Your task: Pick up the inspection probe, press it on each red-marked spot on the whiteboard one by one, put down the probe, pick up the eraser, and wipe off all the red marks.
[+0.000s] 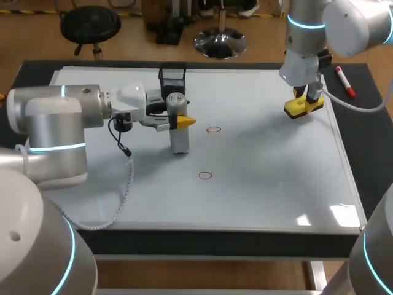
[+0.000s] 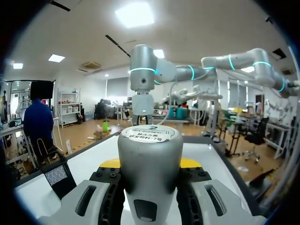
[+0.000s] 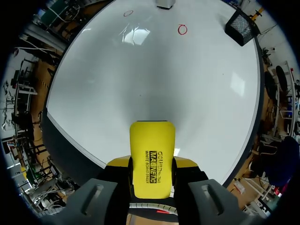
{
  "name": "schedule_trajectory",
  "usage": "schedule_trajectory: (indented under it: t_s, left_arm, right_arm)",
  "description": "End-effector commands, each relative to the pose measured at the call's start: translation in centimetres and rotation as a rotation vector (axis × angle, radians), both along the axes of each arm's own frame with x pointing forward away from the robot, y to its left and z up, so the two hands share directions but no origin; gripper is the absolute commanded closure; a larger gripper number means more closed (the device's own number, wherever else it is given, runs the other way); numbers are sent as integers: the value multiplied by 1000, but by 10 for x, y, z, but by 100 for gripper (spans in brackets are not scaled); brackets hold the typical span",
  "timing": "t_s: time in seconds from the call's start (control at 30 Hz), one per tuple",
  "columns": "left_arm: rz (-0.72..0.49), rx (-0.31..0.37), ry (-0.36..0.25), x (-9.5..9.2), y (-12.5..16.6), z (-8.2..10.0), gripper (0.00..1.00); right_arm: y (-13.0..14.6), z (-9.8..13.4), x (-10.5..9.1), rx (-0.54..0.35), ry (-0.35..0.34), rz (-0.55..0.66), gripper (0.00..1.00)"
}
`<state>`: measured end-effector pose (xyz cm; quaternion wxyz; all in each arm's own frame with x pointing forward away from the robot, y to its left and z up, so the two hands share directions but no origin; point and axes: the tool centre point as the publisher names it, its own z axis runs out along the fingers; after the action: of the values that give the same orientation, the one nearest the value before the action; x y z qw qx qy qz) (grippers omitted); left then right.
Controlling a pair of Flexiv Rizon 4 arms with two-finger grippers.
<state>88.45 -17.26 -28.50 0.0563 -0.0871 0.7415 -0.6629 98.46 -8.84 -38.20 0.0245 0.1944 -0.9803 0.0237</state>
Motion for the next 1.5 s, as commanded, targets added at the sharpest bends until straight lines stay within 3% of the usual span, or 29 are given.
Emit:
schedule_trajectory:
  t_s: [0.03,1.2,1.5]
  left_arm:
    - [-16,2,3,4,1,-1,100]
    - [-59,14,-19,-1,0,-6,100]
    - [23,15,-33,-5,18,5,100]
  right_arm:
    - [-1,2,0,-3,0,2,100]
    - [-1,2,0,-3,0,2,100]
    - [-1,2,0,-3,0,2,100]
